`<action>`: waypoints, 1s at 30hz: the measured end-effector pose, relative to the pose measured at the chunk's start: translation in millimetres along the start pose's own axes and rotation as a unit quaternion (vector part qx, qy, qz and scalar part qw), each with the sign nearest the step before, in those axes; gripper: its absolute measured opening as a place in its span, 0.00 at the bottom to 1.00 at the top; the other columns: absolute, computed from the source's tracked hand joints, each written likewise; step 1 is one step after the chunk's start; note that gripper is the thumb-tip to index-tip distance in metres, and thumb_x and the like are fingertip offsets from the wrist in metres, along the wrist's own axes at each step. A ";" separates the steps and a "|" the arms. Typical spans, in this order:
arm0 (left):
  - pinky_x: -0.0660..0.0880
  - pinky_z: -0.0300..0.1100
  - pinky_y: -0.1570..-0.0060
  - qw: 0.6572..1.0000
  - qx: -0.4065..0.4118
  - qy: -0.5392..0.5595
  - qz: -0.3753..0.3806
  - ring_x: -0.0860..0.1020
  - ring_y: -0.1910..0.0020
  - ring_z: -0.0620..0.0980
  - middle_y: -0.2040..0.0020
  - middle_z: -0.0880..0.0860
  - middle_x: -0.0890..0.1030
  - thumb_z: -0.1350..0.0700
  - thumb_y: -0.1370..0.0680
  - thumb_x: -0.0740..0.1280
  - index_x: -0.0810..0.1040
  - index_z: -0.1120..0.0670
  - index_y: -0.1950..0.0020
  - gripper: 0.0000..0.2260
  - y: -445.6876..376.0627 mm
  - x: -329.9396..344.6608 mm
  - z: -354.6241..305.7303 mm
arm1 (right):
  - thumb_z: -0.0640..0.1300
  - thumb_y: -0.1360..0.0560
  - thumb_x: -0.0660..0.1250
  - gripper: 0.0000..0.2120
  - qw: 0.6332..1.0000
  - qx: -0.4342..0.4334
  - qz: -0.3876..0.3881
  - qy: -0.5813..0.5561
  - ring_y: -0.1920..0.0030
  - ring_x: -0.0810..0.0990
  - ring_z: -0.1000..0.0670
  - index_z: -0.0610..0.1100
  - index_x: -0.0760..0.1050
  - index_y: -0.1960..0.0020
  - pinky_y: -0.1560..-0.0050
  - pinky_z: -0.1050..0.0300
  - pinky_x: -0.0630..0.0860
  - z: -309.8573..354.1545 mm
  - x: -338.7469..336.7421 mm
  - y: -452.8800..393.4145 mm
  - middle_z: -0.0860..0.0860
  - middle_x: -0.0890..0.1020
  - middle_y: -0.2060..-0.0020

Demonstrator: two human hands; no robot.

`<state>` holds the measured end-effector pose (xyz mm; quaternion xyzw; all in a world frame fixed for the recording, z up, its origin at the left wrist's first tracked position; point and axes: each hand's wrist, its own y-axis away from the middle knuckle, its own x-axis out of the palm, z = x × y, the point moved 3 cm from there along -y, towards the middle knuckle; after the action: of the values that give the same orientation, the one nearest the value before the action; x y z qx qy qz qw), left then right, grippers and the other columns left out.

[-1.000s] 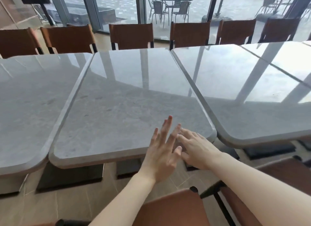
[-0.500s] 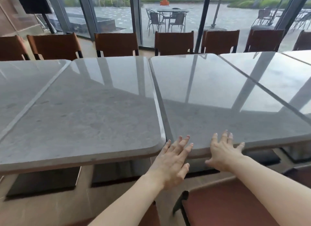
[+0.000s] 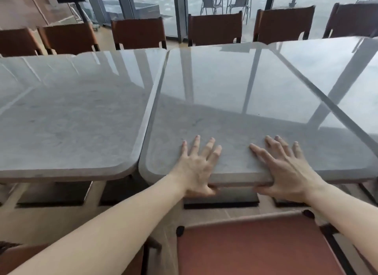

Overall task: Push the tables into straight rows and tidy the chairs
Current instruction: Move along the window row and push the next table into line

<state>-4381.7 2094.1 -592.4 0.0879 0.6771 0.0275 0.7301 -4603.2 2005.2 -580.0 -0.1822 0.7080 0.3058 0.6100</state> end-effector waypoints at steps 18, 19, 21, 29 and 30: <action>0.41 0.73 0.26 0.998 -0.041 0.045 -0.021 0.37 0.19 0.61 0.17 0.53 0.40 0.22 0.33 0.63 0.38 0.46 0.18 0.56 -3.4 4.3 4.5 | 0.89 0.48 0.46 0.65 0.996 -0.037 -0.078 -0.007 0.20 0.49 0.40 0.56 0.45 0.19 0.24 0.31 0.49 -8.3 4.9 -13.8 0.45 0.51 0.20; 0.41 0.72 0.26 0.998 -0.041 0.045 -0.021 0.38 0.19 0.60 0.17 0.53 0.40 0.22 0.34 0.63 0.38 0.46 0.18 0.56 -3.5 4.5 4.8 | 0.89 0.48 0.43 0.65 0.996 -0.039 -0.080 -0.007 0.20 0.47 0.42 0.57 0.43 0.19 0.23 0.32 0.47 -8.9 5.5 -14.1 0.46 0.50 0.19; 0.40 0.72 0.26 0.998 -0.036 0.041 -0.016 0.37 0.19 0.60 0.17 0.52 0.40 0.22 0.33 0.63 0.38 0.45 0.18 0.56 -4.9 3.5 6.0 | 0.89 0.49 0.41 0.65 0.996 -0.047 -0.079 -0.010 0.19 0.46 0.43 0.57 0.42 0.19 0.22 0.34 0.46 -9.3 5.3 -15.1 0.48 0.50 0.19; 0.38 0.72 0.26 0.999 -0.011 0.033 0.001 0.34 0.20 0.61 0.17 0.54 0.37 0.24 0.32 0.63 0.36 0.46 0.18 0.55 -7.6 4.1 9.8 | 0.89 0.49 0.41 0.64 0.994 -0.066 -0.081 -0.008 0.19 0.45 0.45 0.57 0.42 0.19 0.21 0.36 0.46 -12.0 6.7 -20.5 0.49 0.49 0.20; 0.37 0.72 0.26 0.999 -0.009 0.034 0.002 0.34 0.20 0.62 0.17 0.54 0.37 0.24 0.31 0.64 0.36 0.46 0.18 0.55 -8.3 3.5 10.1 | 0.89 0.48 0.42 0.64 0.994 -0.067 -0.083 -0.005 0.19 0.44 0.45 0.57 0.41 0.19 0.21 0.36 0.46 -13.0 6.5 -21.2 0.49 0.49 0.20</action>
<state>-4372.0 2085.6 -596.5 0.0817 0.7013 0.0380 0.7072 -4600.8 1981.6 -589.9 -0.2792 0.6656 0.3021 0.6227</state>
